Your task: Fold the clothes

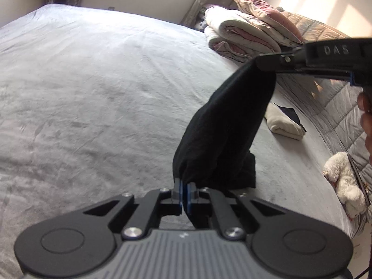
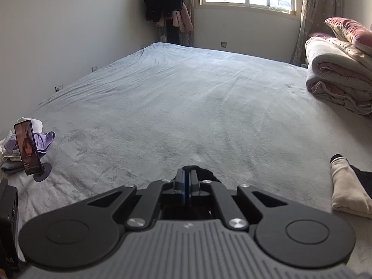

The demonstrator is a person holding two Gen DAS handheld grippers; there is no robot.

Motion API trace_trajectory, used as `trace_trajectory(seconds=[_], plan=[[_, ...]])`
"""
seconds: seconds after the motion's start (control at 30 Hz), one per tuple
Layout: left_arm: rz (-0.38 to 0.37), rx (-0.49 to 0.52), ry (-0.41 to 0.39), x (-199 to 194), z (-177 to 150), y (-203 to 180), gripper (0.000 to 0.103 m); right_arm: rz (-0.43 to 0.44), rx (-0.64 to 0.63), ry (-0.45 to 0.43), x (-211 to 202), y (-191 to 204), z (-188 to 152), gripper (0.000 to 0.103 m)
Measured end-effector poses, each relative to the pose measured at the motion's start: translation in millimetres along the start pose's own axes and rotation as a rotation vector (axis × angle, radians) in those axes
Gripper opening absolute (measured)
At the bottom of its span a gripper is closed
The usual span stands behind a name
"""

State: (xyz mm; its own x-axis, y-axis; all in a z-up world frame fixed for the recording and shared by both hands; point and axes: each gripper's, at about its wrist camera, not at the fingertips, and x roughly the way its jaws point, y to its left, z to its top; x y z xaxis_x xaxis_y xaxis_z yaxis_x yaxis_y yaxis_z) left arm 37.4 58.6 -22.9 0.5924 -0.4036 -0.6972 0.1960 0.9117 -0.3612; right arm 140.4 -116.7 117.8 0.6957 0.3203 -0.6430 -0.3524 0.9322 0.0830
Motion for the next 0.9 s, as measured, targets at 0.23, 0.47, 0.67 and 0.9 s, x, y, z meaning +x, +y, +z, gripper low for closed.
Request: trace_trajectory(seconds=[0.23,0.47,0.67,0.9], plan=[[0.060,-0.117,0.060,11,-5,56,0.003,0.043,0.066,0.072,41,-10,-15,0.013],[0.070,-0.122,0.103,17,-2,73,0.015,0.007,0.096,0.143,59,-30,-43,0.057],[0.021,-0.090,0.077,19,11,52,0.026,-0.033,0.133,0.193,65,-52,-66,0.057],[-0.035,-0.053,0.061,28,23,26,0.033,-0.047,0.145,0.245,74,-63,-89,0.057]])
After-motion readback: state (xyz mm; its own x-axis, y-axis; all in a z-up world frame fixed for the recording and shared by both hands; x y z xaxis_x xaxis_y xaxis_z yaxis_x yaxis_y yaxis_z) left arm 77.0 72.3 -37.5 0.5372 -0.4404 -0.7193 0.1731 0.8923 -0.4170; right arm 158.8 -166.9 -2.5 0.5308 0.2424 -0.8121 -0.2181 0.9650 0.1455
